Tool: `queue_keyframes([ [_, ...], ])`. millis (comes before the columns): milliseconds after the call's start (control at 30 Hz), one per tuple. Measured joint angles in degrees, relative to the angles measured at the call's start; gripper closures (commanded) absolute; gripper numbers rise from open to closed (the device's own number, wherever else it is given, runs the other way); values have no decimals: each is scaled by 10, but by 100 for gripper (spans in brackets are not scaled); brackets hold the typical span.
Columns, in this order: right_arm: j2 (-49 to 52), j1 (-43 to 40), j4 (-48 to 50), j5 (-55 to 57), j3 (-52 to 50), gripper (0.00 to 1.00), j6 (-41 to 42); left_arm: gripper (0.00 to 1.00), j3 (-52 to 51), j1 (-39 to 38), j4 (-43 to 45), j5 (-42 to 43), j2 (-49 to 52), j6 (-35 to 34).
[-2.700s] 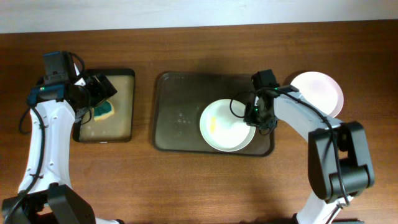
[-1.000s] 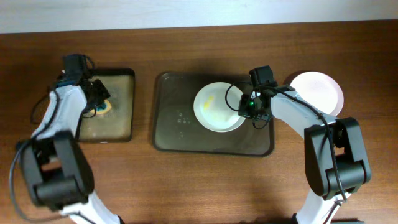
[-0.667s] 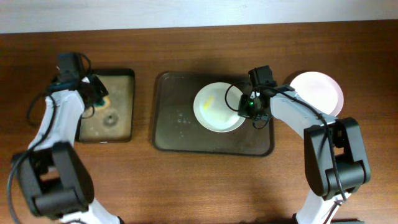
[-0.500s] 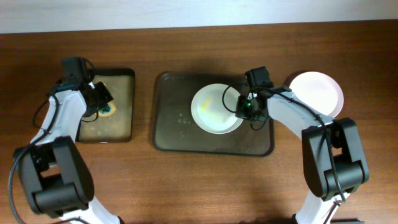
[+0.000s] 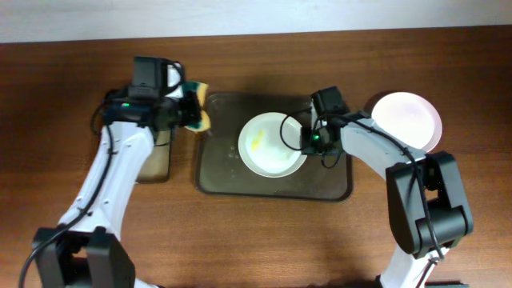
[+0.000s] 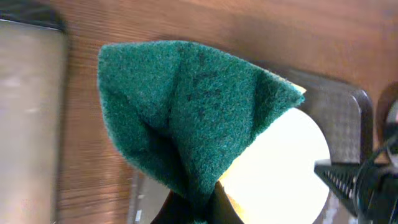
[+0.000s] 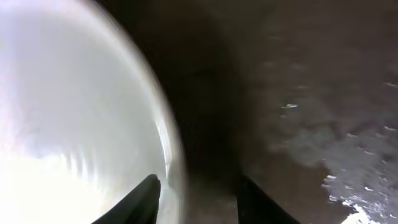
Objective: Clean dirty plates on tray and stack at the side
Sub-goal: 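Grasp the green sponge in the water tray with the left gripper, then scrub the cream plate with the sponge while the right gripper holds it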
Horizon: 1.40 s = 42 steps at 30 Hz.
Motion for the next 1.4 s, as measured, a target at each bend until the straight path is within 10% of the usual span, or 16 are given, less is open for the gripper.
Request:
queue_keyframes([
  [67,0,-12,8,-18,0,58,24,100,0,-21,13,0,11,2],
  [233,4,-19,16,-55,-3,96,50,100,0,-77,40,0,42,2],
  [933,9,-19,16,-74,-4,96,56,100,0,-230,162,-14,236,-81],
  [1400,11,-15,0,-103,-4,96,59,100,81,-240,22,-415,240,-88],
])
